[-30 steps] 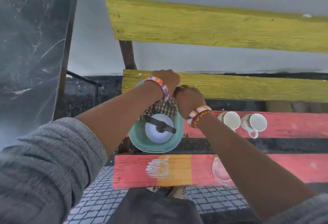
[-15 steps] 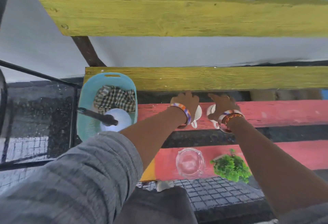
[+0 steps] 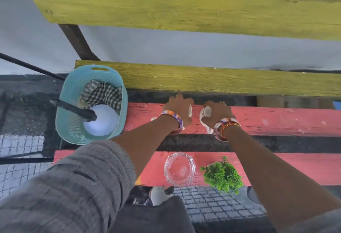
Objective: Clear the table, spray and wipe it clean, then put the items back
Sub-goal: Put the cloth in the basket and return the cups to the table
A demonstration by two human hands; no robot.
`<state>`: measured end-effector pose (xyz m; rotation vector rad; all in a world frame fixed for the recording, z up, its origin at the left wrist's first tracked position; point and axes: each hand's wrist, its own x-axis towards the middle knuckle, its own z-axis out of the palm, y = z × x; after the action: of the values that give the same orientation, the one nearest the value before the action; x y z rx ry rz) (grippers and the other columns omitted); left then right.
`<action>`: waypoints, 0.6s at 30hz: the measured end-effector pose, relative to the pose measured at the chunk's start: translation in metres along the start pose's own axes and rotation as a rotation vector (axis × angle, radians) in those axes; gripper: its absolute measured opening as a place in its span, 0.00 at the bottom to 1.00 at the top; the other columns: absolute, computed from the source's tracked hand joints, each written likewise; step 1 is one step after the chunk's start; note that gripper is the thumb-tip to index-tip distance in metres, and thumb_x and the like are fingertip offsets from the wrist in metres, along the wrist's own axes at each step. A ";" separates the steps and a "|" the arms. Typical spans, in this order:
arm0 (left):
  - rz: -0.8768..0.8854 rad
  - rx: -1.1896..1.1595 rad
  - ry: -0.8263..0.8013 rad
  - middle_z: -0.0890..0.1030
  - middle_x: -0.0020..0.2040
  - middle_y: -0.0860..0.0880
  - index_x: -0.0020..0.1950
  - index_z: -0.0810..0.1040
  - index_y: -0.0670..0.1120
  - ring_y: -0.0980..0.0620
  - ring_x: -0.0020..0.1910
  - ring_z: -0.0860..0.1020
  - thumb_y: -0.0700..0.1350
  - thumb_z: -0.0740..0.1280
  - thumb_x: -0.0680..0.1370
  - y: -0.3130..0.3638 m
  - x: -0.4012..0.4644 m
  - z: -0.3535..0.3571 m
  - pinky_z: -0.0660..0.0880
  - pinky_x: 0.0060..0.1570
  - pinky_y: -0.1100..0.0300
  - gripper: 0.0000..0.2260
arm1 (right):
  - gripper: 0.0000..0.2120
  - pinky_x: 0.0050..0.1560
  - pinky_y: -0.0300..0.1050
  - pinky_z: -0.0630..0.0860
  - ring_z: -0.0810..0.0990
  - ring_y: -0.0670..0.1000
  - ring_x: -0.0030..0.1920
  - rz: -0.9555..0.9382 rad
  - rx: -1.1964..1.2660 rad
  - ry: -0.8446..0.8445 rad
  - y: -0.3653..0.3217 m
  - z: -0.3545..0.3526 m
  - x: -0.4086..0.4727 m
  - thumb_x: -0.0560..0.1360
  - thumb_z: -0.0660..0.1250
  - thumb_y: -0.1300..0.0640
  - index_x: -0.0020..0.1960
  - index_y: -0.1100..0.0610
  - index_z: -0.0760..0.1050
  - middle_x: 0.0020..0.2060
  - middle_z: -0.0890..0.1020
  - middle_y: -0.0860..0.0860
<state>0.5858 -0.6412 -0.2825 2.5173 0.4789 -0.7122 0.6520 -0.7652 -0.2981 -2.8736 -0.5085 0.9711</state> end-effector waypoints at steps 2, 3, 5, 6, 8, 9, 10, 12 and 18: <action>-0.013 -0.200 0.050 0.75 0.59 0.43 0.66 0.69 0.49 0.42 0.57 0.76 0.45 0.69 0.71 -0.006 -0.016 -0.029 0.75 0.49 0.54 0.24 | 0.11 0.57 0.50 0.73 0.75 0.61 0.57 -0.019 0.048 0.042 -0.021 -0.022 -0.010 0.72 0.63 0.53 0.53 0.53 0.74 0.54 0.79 0.59; -0.032 -0.344 0.096 0.77 0.56 0.44 0.64 0.71 0.48 0.44 0.52 0.76 0.45 0.69 0.70 -0.011 -0.025 -0.044 0.74 0.45 0.58 0.23 | 0.10 0.57 0.50 0.74 0.77 0.61 0.56 -0.045 0.112 0.047 -0.033 -0.034 -0.016 0.72 0.63 0.54 0.51 0.55 0.75 0.54 0.80 0.60; -0.083 -0.696 0.156 0.78 0.49 0.45 0.52 0.77 0.46 0.46 0.46 0.77 0.48 0.70 0.67 -0.021 -0.045 -0.073 0.74 0.39 0.62 0.15 | 0.06 0.56 0.51 0.75 0.77 0.60 0.57 -0.077 0.390 -0.003 -0.055 -0.060 -0.028 0.75 0.61 0.59 0.46 0.57 0.76 0.54 0.78 0.62; -0.103 -0.907 0.171 0.78 0.45 0.44 0.43 0.77 0.46 0.46 0.44 0.80 0.48 0.68 0.65 -0.029 -0.057 -0.087 0.75 0.37 0.62 0.10 | 0.07 0.52 0.49 0.75 0.78 0.58 0.54 -0.043 0.659 -0.034 -0.066 -0.070 -0.038 0.76 0.60 0.59 0.41 0.54 0.74 0.50 0.78 0.62; -0.185 -1.312 0.103 0.79 0.35 0.44 0.34 0.73 0.46 0.51 0.29 0.81 0.47 0.65 0.70 -0.051 -0.087 -0.111 0.77 0.29 0.65 0.07 | 0.06 0.39 0.41 0.71 0.80 0.54 0.37 0.104 1.223 -0.115 -0.088 -0.080 -0.056 0.72 0.60 0.55 0.38 0.53 0.72 0.37 0.77 0.54; -0.212 -1.461 0.046 0.78 0.31 0.46 0.34 0.72 0.46 0.51 0.25 0.78 0.46 0.63 0.73 -0.064 -0.102 -0.121 0.75 0.26 0.66 0.09 | 0.06 0.36 0.38 0.68 0.79 0.53 0.31 0.143 1.444 -0.151 -0.100 -0.081 -0.066 0.70 0.60 0.54 0.38 0.54 0.73 0.32 0.77 0.52; -0.219 -1.550 0.006 0.76 0.29 0.48 0.35 0.72 0.46 0.50 0.27 0.76 0.47 0.61 0.75 -0.077 -0.113 -0.128 0.74 0.27 0.66 0.09 | 0.06 0.35 0.37 0.69 0.78 0.53 0.28 0.167 1.602 -0.173 -0.112 -0.081 -0.075 0.69 0.58 0.56 0.37 0.56 0.73 0.27 0.78 0.51; -0.194 -1.612 -0.019 0.76 0.31 0.49 0.36 0.73 0.47 0.49 0.31 0.76 0.50 0.60 0.74 -0.110 -0.145 -0.142 0.75 0.28 0.64 0.09 | 0.10 0.33 0.35 0.72 0.79 0.54 0.30 0.129 1.801 -0.231 -0.148 -0.080 -0.100 0.73 0.55 0.58 0.39 0.58 0.73 0.27 0.81 0.54; -0.142 -1.428 0.108 0.78 0.30 0.50 0.41 0.74 0.49 0.51 0.31 0.77 0.50 0.63 0.73 -0.208 -0.247 -0.181 0.77 0.30 0.63 0.06 | 0.14 0.32 0.30 0.68 0.75 0.54 0.41 -0.060 1.798 -0.446 -0.274 -0.064 -0.186 0.56 0.62 0.59 0.39 0.61 0.80 0.37 0.82 0.57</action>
<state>0.3656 -0.4224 -0.0806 1.1704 0.8142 -0.1119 0.4724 -0.5651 -0.0941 -1.0385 0.2540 1.0975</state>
